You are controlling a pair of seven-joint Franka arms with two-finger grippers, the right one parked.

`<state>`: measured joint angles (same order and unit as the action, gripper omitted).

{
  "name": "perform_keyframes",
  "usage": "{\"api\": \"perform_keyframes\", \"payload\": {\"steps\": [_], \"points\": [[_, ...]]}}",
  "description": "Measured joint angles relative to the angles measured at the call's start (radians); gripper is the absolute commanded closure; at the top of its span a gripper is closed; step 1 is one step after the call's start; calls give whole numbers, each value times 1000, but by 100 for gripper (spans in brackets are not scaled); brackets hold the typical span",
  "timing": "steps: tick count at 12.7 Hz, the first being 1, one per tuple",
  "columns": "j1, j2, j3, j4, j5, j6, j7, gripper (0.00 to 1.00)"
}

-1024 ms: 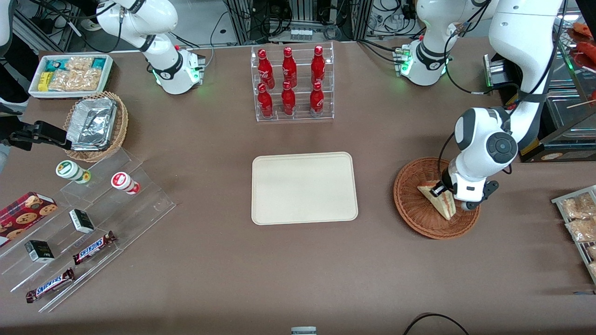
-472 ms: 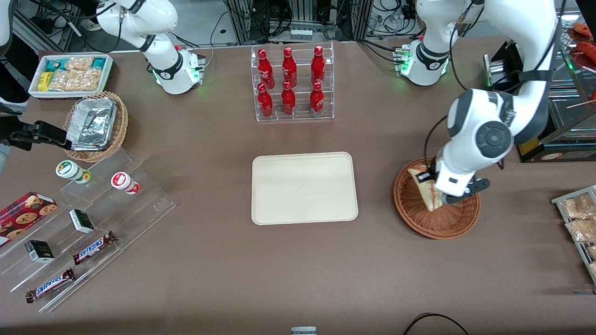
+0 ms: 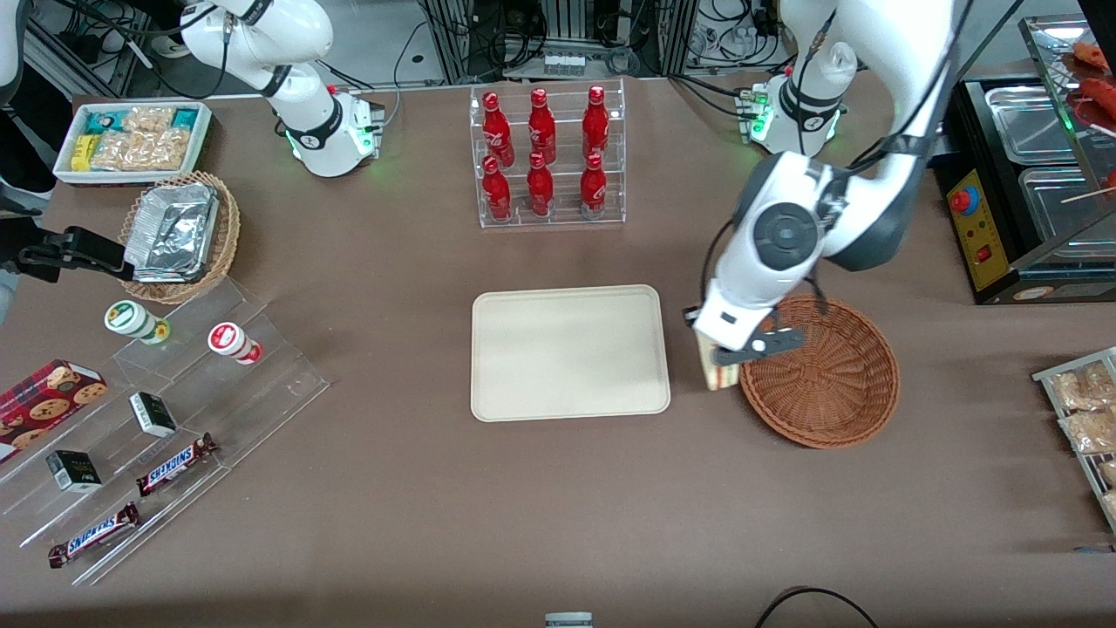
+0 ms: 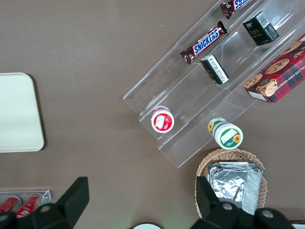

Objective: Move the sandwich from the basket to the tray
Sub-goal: 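Carry the held sandwich with the left gripper over the cream tray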

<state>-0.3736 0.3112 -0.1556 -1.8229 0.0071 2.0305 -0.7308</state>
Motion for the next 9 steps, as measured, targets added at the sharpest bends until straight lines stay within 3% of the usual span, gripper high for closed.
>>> {"api": "perform_keyframes", "payload": {"steps": [9], "points": [[-226, 333, 1, 339, -34, 5, -190, 100]]}}
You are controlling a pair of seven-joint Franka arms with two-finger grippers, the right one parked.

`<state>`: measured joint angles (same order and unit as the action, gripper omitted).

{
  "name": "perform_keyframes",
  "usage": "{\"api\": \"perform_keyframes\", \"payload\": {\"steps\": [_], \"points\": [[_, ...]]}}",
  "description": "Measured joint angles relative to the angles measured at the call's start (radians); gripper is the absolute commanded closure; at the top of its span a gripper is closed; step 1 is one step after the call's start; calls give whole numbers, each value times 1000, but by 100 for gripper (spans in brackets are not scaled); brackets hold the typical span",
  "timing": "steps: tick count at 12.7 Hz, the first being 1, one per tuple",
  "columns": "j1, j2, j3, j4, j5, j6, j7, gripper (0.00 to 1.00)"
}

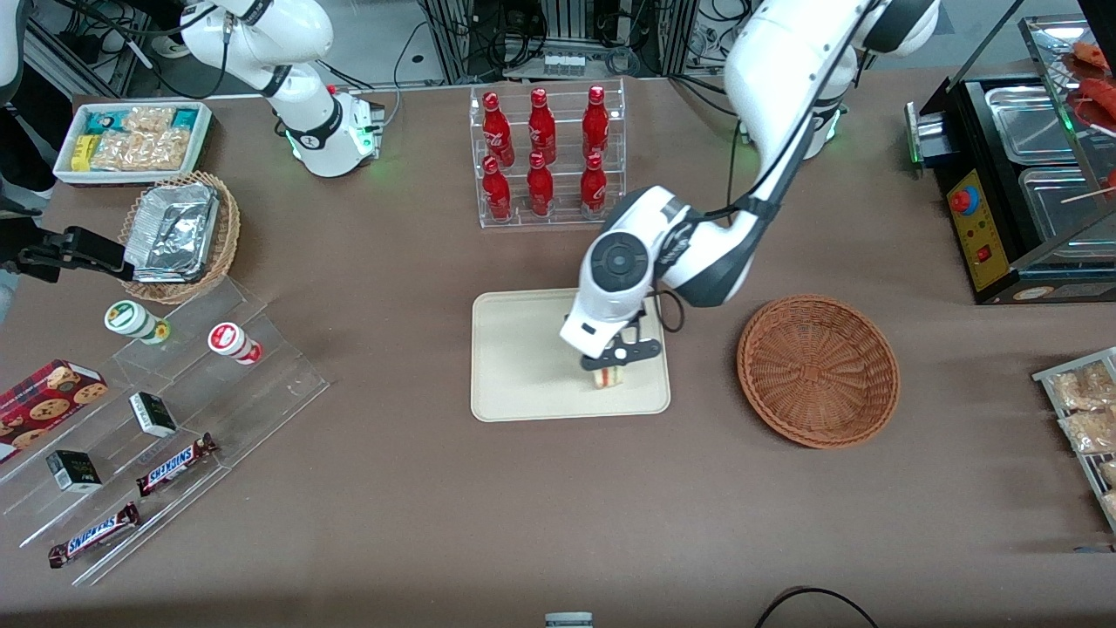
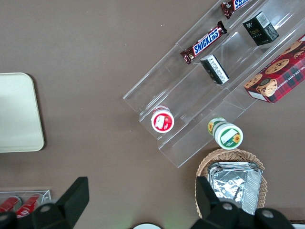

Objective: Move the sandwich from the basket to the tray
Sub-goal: 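Carry the held sandwich with the left gripper over the cream tray, then lower the sandwich onto the tray with the left gripper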

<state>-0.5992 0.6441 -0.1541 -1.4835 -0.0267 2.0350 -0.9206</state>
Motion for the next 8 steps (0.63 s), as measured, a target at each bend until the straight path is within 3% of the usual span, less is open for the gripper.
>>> {"api": "perform_keyframes", "payload": {"steps": [8], "points": [[-79, 107, 7, 118, 36, -1, -114, 100]]}}
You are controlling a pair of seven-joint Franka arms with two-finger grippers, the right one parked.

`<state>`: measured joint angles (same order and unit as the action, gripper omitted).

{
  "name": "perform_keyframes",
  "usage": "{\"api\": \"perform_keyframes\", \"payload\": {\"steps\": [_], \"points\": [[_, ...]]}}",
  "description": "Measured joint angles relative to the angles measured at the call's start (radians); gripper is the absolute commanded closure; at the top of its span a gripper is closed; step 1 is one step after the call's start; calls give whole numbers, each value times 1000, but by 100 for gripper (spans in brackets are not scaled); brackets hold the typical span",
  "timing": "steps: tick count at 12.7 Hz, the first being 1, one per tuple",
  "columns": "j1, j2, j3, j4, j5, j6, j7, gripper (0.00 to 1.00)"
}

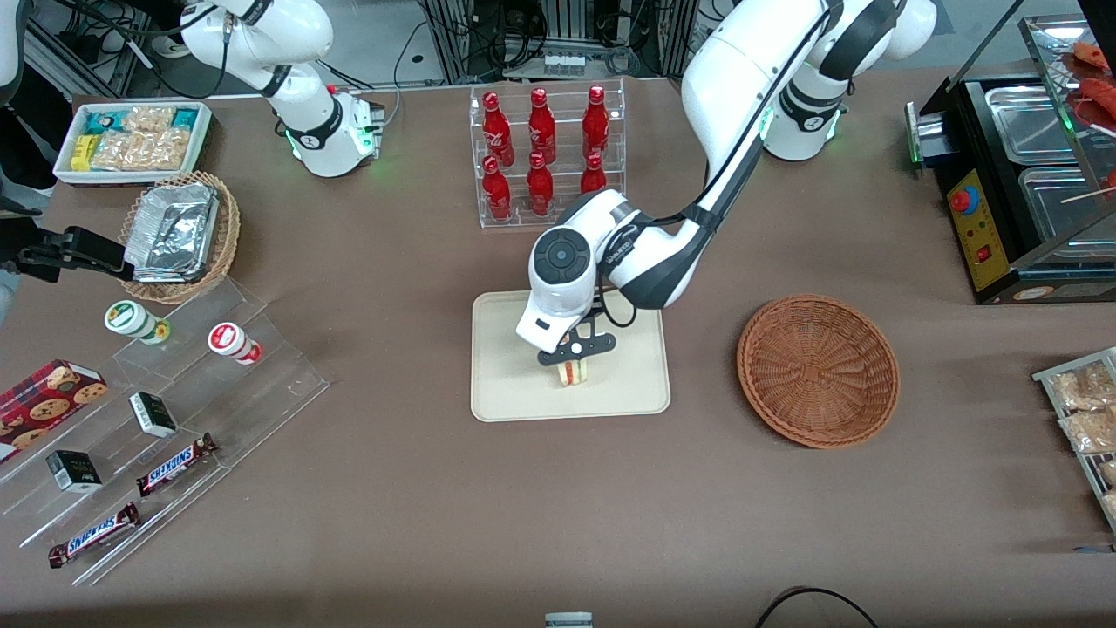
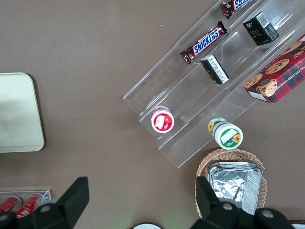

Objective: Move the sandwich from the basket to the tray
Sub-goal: 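Lower the sandwich onto the tray with the left gripper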

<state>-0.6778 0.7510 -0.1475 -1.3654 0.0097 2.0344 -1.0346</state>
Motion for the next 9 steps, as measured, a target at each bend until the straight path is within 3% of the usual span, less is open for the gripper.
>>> {"api": "perform_keyframes", "payload": {"steps": [7, 8, 9], "points": [[-1, 28, 1, 3, 6, 4, -45, 97], [-1, 32, 1, 3, 6, 11, -48, 86], [-1, 35, 1, 4, 6, 14, -50, 64]]}}
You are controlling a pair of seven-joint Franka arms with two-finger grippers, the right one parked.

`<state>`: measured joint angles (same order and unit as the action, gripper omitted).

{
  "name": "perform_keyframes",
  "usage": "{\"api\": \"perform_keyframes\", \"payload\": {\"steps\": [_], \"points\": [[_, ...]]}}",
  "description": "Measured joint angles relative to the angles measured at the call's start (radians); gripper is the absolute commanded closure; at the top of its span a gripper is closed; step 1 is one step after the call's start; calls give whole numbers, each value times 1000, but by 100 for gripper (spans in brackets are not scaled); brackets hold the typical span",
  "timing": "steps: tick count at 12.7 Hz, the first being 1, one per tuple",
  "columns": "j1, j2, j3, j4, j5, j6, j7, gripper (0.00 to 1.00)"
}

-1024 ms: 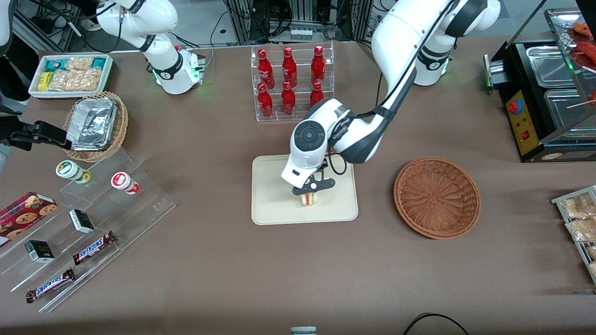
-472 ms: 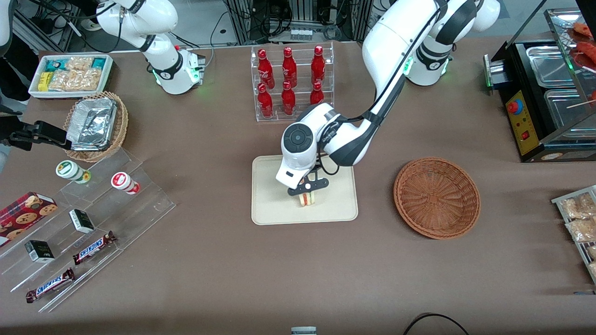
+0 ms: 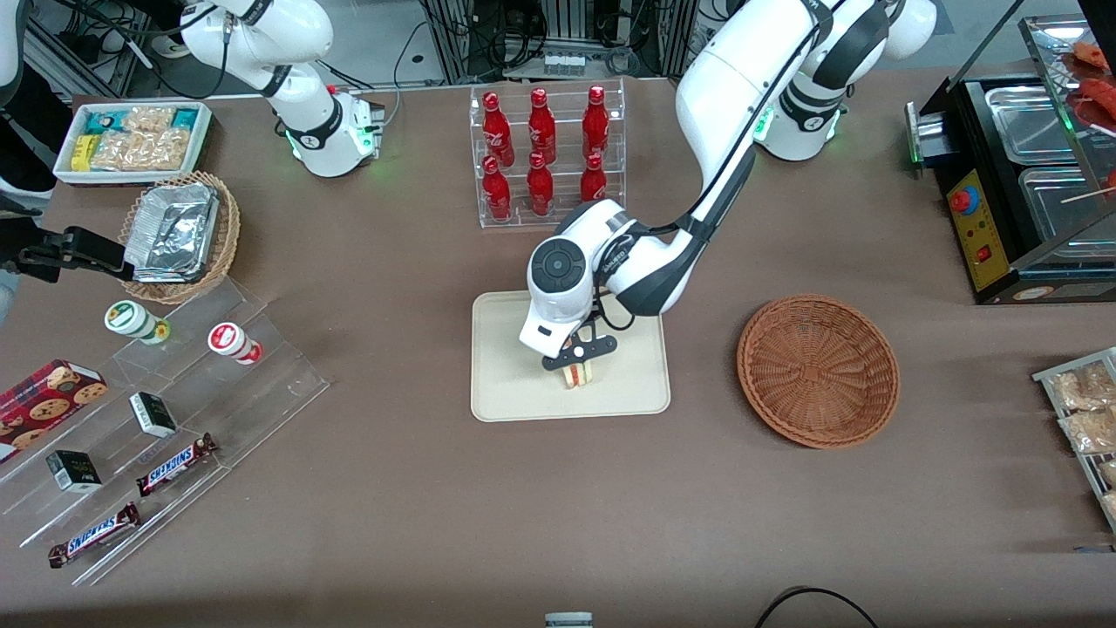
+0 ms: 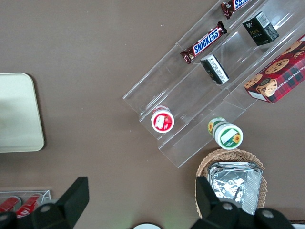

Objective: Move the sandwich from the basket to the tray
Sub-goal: 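Lower the sandwich onto the tray with the left gripper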

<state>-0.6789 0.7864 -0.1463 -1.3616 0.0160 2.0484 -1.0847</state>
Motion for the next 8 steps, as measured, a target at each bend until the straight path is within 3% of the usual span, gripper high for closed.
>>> {"api": "perform_keyframes", "payload": {"steps": [1, 2, 8], "points": [[0, 5, 0, 1, 0, 1, -2, 8], [0, 11, 0, 2, 0, 3, -4, 0], [0, 2, 1, 47, 0, -12, -6, 0]]}}
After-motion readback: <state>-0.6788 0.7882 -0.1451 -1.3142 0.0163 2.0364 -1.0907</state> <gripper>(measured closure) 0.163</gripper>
